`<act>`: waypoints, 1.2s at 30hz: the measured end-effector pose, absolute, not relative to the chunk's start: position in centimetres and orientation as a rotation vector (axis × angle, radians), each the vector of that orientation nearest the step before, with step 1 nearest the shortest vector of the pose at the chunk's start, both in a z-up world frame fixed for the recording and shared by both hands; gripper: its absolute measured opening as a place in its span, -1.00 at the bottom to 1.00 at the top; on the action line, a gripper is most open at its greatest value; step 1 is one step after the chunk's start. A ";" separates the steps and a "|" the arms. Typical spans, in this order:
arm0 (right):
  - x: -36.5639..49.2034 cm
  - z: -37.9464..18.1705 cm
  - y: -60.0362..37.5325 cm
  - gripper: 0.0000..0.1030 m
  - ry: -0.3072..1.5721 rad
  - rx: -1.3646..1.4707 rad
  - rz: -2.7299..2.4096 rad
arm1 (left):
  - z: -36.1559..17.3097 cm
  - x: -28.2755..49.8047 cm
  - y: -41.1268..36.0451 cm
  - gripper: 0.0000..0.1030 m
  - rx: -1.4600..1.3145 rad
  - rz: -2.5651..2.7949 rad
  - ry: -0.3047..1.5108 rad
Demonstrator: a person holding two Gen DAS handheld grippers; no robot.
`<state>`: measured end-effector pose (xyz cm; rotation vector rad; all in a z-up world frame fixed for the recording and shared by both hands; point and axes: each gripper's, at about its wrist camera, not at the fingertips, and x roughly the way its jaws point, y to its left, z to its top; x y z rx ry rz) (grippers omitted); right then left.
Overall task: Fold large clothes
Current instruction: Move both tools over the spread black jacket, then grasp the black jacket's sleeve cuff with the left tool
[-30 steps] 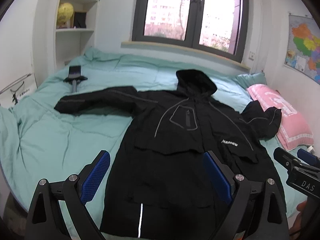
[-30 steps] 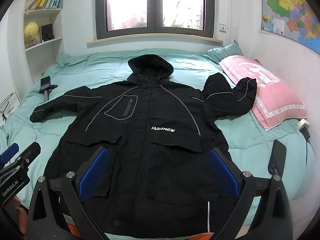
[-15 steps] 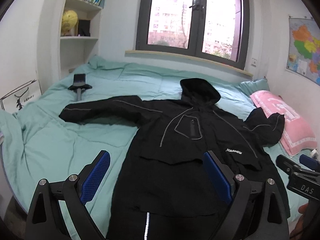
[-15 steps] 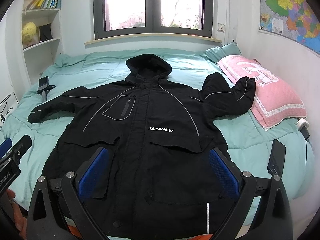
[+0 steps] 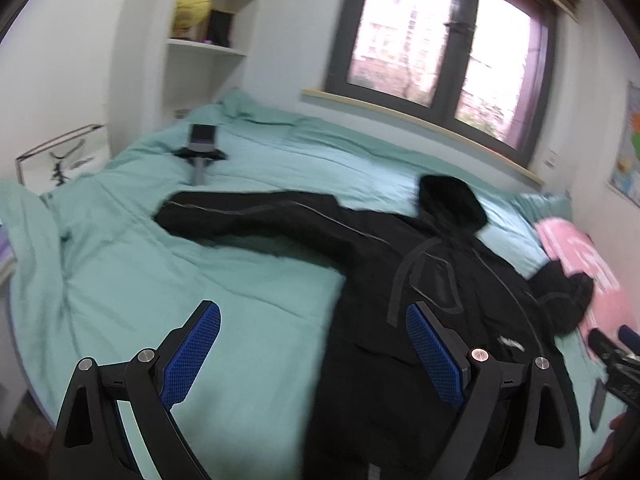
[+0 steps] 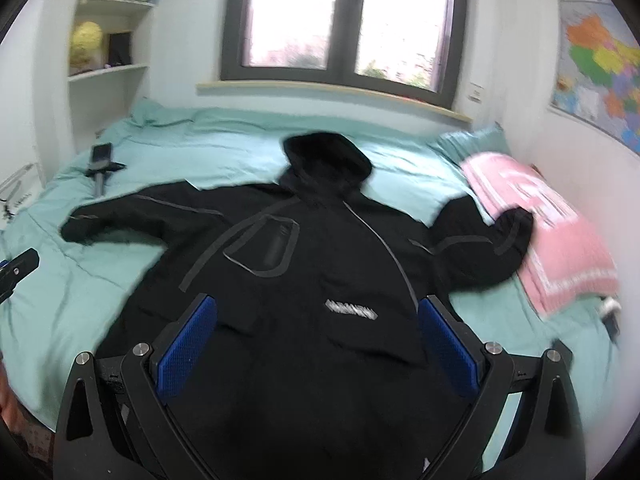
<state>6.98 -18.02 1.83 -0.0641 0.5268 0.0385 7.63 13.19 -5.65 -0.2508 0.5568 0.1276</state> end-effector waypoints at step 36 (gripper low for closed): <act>31.8 -16.0 -14.0 0.96 0.705 0.069 0.292 | -18.9 33.3 39.2 -0.67 -0.726 0.263 0.545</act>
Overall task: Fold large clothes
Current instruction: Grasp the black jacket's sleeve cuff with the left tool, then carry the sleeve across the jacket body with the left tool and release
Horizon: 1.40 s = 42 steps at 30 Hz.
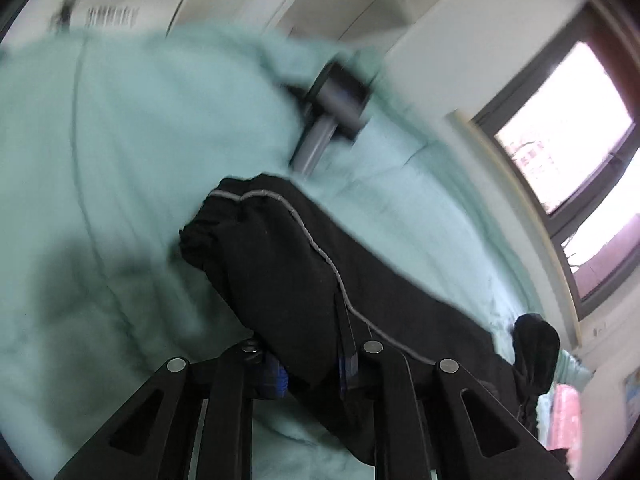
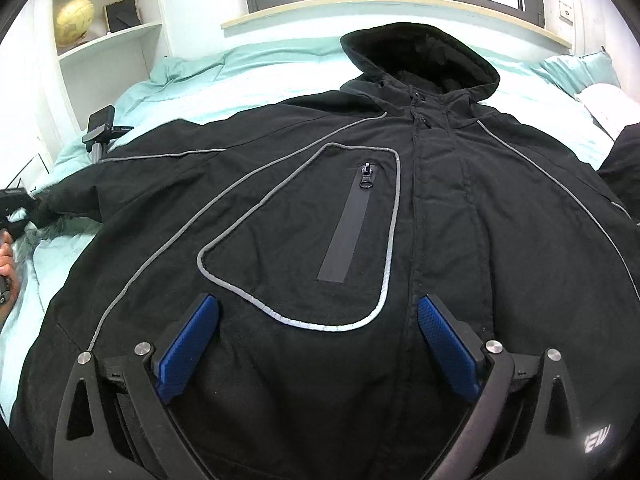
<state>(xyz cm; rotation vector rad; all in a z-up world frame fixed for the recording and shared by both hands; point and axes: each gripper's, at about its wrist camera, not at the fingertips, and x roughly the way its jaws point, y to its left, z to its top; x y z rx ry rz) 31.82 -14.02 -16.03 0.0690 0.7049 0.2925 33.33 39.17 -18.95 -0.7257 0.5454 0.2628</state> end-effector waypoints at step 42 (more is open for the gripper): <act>31.3 -16.2 -16.7 0.99 0.701 0.199 0.294 | -18.2 38.9 -0.8 -0.06 -0.341 -0.588 0.915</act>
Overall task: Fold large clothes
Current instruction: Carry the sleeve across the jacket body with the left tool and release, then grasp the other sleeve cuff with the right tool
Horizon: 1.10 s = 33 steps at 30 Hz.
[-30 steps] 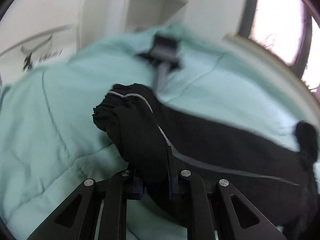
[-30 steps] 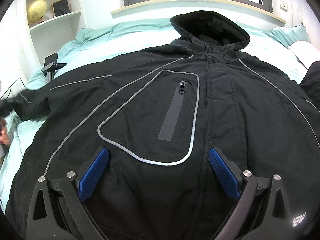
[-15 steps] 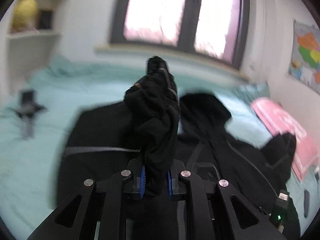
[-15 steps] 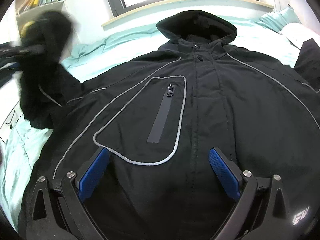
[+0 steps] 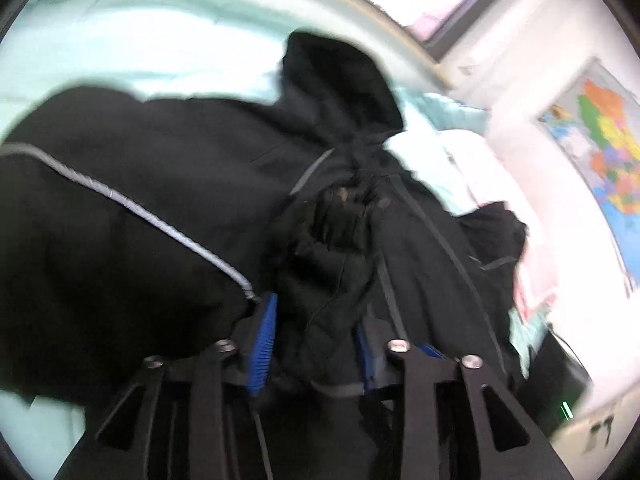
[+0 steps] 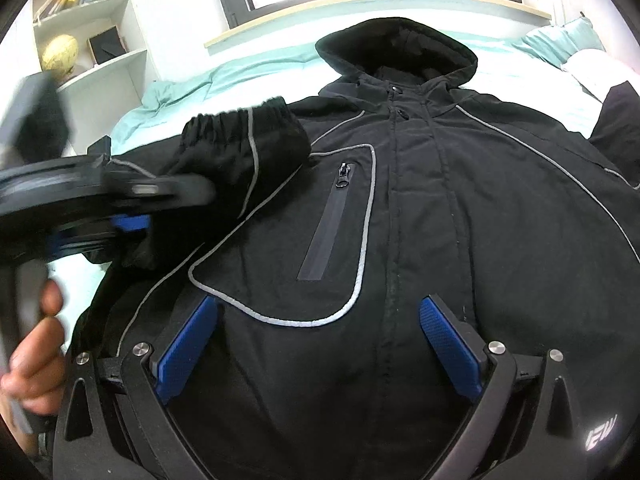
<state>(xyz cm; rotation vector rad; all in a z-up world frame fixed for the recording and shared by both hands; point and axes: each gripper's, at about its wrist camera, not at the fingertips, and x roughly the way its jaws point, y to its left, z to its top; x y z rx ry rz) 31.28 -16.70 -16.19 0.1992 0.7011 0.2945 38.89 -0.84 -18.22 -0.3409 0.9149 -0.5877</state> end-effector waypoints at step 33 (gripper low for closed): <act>38.6 -1.9 -29.8 -0.41 0.643 -0.002 0.083 | -11.6 36.7 2.1 0.42 -0.442 -0.535 0.799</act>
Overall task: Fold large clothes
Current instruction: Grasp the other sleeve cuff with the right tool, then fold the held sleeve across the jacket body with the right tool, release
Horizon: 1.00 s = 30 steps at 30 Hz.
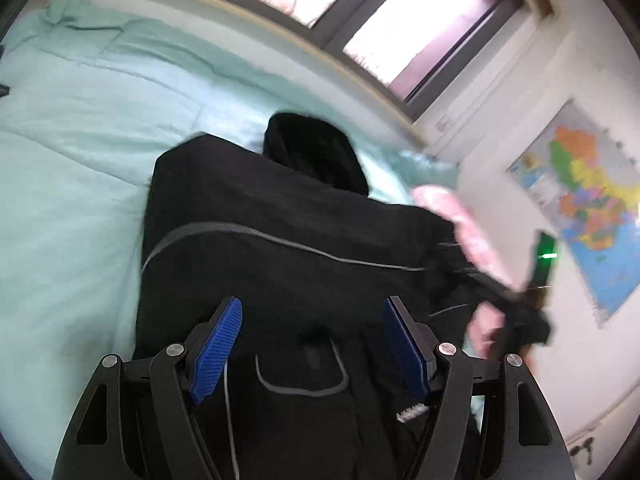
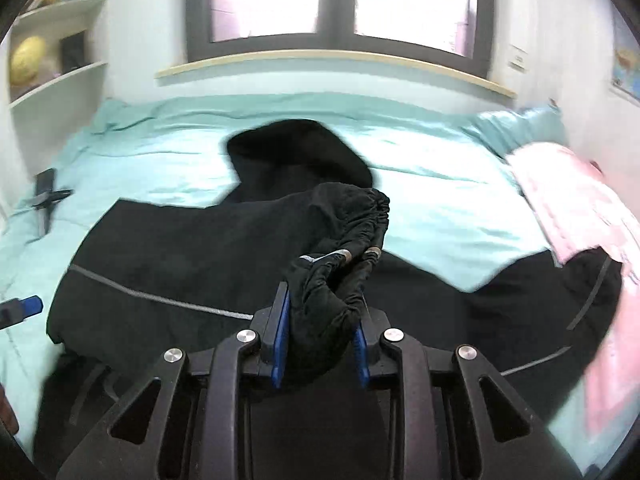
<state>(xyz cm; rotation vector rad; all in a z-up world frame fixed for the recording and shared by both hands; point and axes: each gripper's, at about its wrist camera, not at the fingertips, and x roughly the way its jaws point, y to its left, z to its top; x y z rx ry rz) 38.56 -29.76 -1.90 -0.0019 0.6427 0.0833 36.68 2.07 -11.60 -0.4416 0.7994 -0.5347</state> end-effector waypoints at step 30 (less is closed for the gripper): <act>45.4 -12.9 -28.2 0.20 0.974 -0.044 0.182 | -21.4 40.9 -6.1 0.44 -0.009 -0.208 0.915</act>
